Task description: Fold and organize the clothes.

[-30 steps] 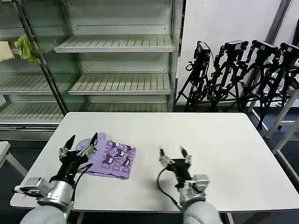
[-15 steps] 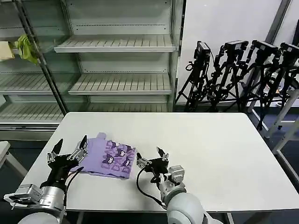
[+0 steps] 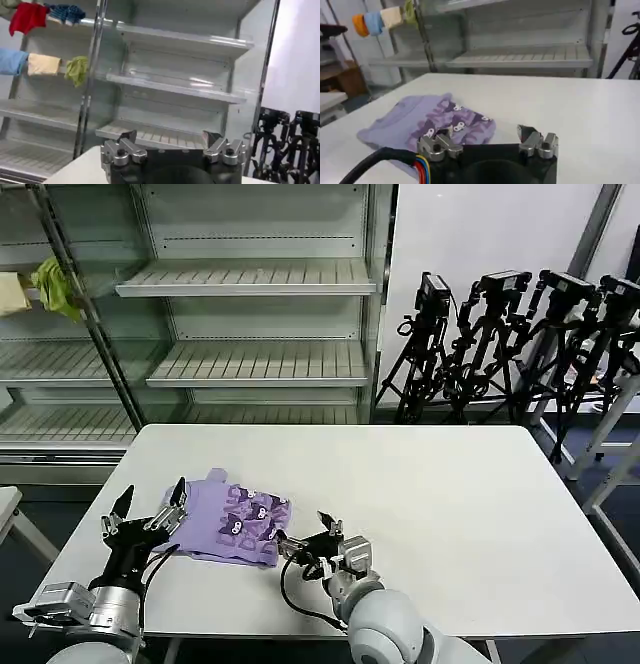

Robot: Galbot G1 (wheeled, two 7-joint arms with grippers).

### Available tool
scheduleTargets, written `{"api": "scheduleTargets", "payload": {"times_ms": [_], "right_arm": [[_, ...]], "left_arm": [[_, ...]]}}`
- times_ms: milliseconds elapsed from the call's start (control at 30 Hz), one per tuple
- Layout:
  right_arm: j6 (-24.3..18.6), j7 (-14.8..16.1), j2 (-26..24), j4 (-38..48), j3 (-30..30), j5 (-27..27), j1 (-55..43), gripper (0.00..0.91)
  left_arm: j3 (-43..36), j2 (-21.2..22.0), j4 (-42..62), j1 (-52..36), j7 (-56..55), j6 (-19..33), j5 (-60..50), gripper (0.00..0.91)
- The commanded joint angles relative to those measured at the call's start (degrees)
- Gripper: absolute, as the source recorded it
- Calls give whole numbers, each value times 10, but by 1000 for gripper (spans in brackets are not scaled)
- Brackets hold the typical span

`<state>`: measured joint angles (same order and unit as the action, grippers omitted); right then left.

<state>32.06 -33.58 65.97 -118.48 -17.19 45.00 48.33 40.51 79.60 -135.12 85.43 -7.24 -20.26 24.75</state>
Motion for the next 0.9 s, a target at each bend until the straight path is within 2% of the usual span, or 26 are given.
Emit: {"api": "scheduleTargets", "payload": {"times_ms": [33, 567, 733, 800, 900], "right_arm": [[11, 0, 7, 57, -46, 34, -54, 907], [-4, 10, 41, 113, -50, 35, -53, 887], [-6, 12, 44, 115, -57, 33, -52, 756], [-7, 14, 44, 113, -58, 31, -51, 665], [-7, 15, 43, 113, -57, 30, -50, 464]], "left_arm": [[7, 3, 0, 4, 1, 3, -5, 907], [11, 8, 4, 4, 2, 10, -14, 907], [11, 11, 0, 8, 2, 12, -16, 907], [13, 10, -1, 9, 2, 13, -16, 907], [15, 11, -2, 10, 2, 14, -16, 907]]}}
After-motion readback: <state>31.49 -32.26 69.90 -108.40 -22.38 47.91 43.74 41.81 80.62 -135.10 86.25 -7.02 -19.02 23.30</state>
